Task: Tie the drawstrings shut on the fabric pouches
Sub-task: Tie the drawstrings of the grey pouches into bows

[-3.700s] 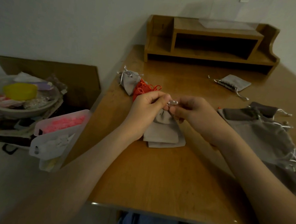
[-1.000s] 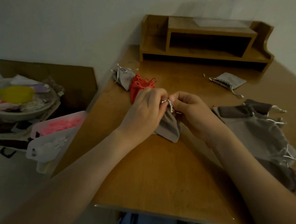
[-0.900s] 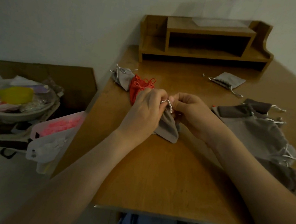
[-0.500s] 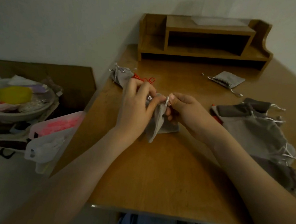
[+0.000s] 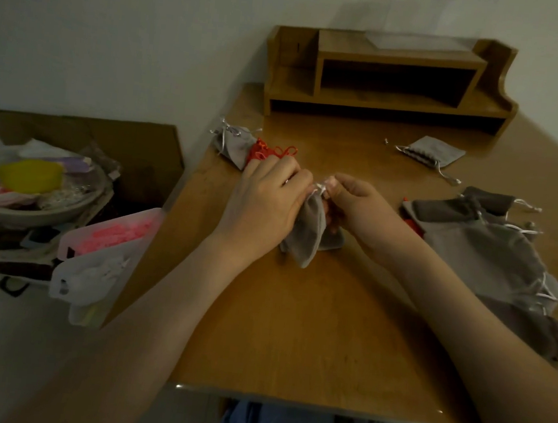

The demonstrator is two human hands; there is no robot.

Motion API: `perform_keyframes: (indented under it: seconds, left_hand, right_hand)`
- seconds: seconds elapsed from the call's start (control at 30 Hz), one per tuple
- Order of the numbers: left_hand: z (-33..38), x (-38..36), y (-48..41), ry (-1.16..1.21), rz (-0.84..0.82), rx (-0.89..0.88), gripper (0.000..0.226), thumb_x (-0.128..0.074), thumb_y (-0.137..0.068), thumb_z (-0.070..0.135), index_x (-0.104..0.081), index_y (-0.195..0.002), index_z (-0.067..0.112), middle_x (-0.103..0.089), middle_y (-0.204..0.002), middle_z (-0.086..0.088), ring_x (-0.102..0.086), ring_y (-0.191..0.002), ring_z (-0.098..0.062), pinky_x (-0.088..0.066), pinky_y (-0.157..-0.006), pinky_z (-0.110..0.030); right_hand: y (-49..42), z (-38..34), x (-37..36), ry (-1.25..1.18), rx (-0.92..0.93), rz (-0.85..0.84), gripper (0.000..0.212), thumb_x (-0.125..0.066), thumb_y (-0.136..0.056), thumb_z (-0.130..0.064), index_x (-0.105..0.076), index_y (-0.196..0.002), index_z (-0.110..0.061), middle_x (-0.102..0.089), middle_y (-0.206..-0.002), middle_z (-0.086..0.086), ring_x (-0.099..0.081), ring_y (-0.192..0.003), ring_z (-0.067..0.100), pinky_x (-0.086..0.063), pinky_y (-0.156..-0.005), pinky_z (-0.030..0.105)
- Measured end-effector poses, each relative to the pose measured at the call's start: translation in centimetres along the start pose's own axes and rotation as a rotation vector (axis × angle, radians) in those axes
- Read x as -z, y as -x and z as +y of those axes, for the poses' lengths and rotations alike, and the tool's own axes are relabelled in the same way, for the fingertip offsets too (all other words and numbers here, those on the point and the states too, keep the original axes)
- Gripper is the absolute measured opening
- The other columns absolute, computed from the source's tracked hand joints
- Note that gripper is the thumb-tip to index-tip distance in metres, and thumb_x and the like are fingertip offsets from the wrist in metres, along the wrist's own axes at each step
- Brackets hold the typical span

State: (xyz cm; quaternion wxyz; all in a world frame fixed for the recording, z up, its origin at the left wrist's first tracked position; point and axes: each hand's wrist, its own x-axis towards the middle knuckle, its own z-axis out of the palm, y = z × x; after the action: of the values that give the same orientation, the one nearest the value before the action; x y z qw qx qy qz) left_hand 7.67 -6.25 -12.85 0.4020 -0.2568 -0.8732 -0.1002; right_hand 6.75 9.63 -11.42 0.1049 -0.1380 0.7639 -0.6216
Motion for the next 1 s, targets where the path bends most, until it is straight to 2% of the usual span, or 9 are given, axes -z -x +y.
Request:
perform_keyframes:
  seconds: [0.2, 0.33, 0.4, 0.47, 0.57, 0.67, 0.77, 0.83, 1.0]
  left_hand:
    - [0.4, -0.4, 0.1, 0.216, 0.042, 0.149, 0.018, -0.040, -0.095, 0.008, -0.051, -0.081, 0.005, -0.049, -0.081, -0.011, -0.037, -0.077, -0.012, -0.028, -0.076, -0.018]
    - [0.5, -0.3, 0.1, 0.394, -0.014, 0.228, 0.016, -0.040, -0.097, 0.008, -0.054, -0.091, 0.004, -0.051, -0.096, -0.002, -0.046, -0.086, -0.005, -0.036, -0.078, -0.009]
    - [0.6, 0.3, 0.2, 0.498, -0.074, 0.298, 0.013, -0.041, -0.100, 0.010, -0.053, -0.094, 0.007, -0.054, -0.091, 0.008, -0.049, -0.075, 0.003, -0.039, -0.066, -0.006]
    - [0.8, 0.7, 0.2, 0.584, -0.122, 0.361, 0.017, -0.040, -0.101, 0.012, -0.044, -0.086, 0.019, -0.048, -0.067, 0.011, -0.049, -0.055, -0.001, -0.037, -0.047, -0.013]
    - [0.9, 1.1, 0.0, 0.656, -0.096, 0.425, 0.020, -0.041, -0.101, 0.014, -0.040, -0.082, 0.021, -0.043, -0.060, 0.009, -0.047, -0.047, -0.002, -0.034, -0.043, -0.013]
    - [0.8, 1.1, 0.1, 0.585, -0.077, 0.435, 0.022, -0.044, -0.100, 0.014, -0.041, -0.079, 0.020, -0.043, -0.061, 0.010, -0.049, -0.050, 0.001, -0.036, -0.046, -0.011]
    - [0.5, 0.7, 0.4, 0.496, -0.086, 0.433, 0.018, -0.047, -0.099, 0.017, -0.045, -0.081, 0.014, -0.046, -0.060, 0.009, -0.050, -0.051, -0.006, -0.036, -0.043, -0.017]
    - [0.2, 0.4, 0.5, 0.421, -0.065, 0.409, 0.018, -0.050, -0.097, 0.018, -0.047, -0.080, 0.013, -0.046, -0.061, 0.010, -0.047, -0.050, -0.008, -0.037, -0.044, -0.017]
    - [0.0, 0.3, 0.7, 0.228, -0.063, 0.353, 0.024, -0.056, -0.094, 0.022, -0.044, -0.075, 0.015, -0.039, -0.058, 0.011, -0.038, -0.046, -0.002, -0.026, -0.040, -0.014]
  right_hand:
    - [-0.5, 0.4, 0.5, 0.104, -0.001, 0.108, 0.028, -0.036, -0.103, -0.024, -0.050, -0.081, -0.016, -0.049, -0.069, -0.001, -0.046, -0.056, 0.005, -0.040, -0.059, 0.022]
    - [-0.6, 0.5, 0.8, 0.135, -0.004, 0.091, 0.029, -0.038, -0.103, -0.027, -0.054, -0.085, -0.012, -0.051, -0.073, 0.003, -0.047, -0.068, 0.016, -0.040, -0.069, 0.032]
    - [-0.4, 0.4, 0.9, 0.126, -0.013, 0.070, 0.030, -0.039, -0.103, -0.028, -0.057, -0.091, -0.007, -0.053, -0.080, 0.009, -0.049, -0.075, 0.022, -0.042, -0.075, 0.037]
    - [-0.3, 0.2, 0.9, 0.092, -0.005, 0.071, 0.029, -0.040, -0.102, -0.028, -0.057, -0.094, -0.007, -0.053, -0.085, 0.011, -0.050, -0.078, 0.023, -0.043, -0.077, 0.036]
    - [-0.1, -0.6, 0.9, -0.060, 0.022, 0.020, 0.031, -0.045, -0.098, -0.036, -0.057, -0.102, -0.007, -0.056, -0.089, 0.009, -0.055, -0.081, 0.022, -0.046, -0.073, 0.031]
    - [0.3, -1.1, 1.1, -0.029, 0.050, -0.095, 0.049, -0.056, -0.082, -0.057, -0.056, -0.102, -0.013, -0.062, -0.086, 0.002, -0.061, -0.077, 0.021, -0.049, -0.069, 0.029]
    - [0.6, -1.3, 1.3, -0.003, 0.036, -0.107, 0.057, -0.048, -0.081, -0.066, -0.057, -0.102, -0.014, -0.065, -0.079, 0.001, -0.061, -0.071, 0.019, -0.048, -0.065, 0.027]
    - [0.7, -1.4, 1.6, -0.032, 0.005, -0.123, 0.058, -0.040, -0.082, -0.064, -0.058, -0.103, -0.013, -0.066, -0.081, 0.006, -0.061, -0.074, 0.025, -0.047, -0.068, 0.032]
    - [1.0, -1.4, 1.3, 0.111, -0.058, -0.197, 0.052, -0.068, -0.080, -0.044, -0.047, -0.123, -0.023, -0.065, -0.094, 0.004, -0.064, -0.077, 0.018, -0.052, -0.073, 0.031]
